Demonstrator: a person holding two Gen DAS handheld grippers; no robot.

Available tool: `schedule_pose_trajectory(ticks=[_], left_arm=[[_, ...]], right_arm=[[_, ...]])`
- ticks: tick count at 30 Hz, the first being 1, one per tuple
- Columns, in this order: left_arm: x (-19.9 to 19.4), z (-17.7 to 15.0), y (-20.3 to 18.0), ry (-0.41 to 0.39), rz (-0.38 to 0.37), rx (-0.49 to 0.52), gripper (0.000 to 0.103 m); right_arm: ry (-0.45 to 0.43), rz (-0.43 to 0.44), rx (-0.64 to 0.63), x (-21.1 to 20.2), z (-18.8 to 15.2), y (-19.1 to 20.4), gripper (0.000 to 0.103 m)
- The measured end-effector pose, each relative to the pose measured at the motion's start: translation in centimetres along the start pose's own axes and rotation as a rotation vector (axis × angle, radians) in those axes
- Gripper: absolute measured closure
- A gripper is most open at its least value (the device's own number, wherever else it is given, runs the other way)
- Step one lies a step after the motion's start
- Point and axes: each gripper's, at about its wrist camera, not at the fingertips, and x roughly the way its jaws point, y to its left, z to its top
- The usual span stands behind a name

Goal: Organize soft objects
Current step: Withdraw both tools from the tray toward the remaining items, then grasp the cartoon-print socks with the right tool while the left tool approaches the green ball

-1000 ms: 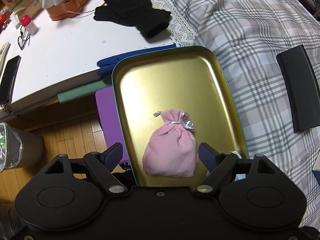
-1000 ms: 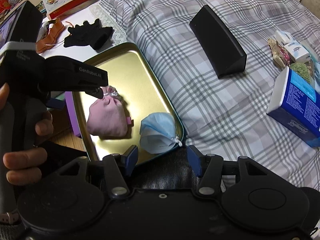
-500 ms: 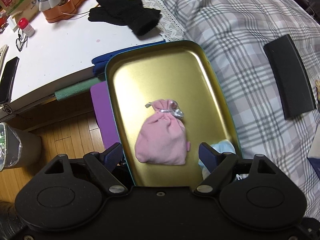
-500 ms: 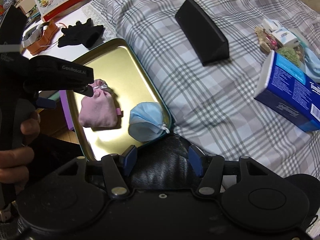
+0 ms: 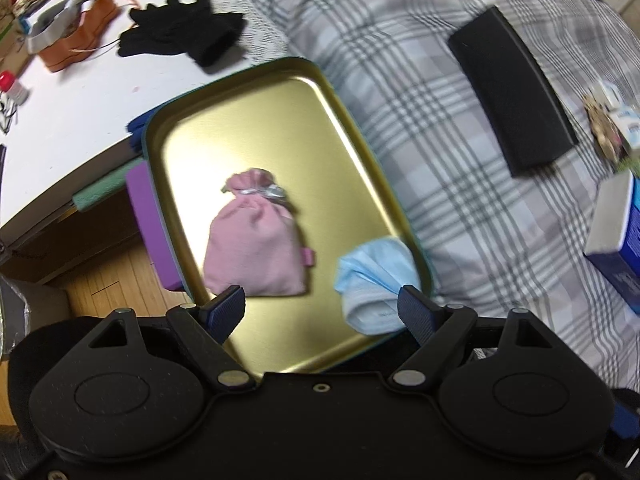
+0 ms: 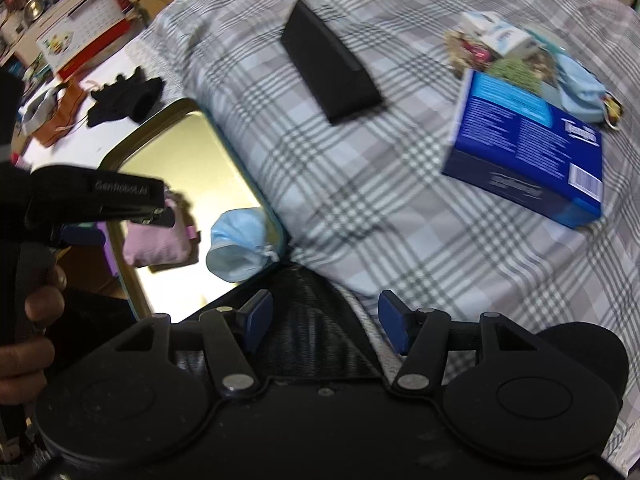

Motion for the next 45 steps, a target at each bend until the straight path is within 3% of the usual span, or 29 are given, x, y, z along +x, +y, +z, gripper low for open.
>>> schedule_pose_trajectory(ticks=[27,45], left_arm=[[-0.8,-1.4,-10.7,0.014,-0.025,0.225,0.023],[0.6,-2.9,-17.5,0.092,-0.042,0.401,0.022]], right_arm=[[-0.067,-0.157,0.341,-1.1,-0.4,-16.7,0.043],[-0.014,-0.206,0.488,1.0,-0.7,-24.3,0.042]])
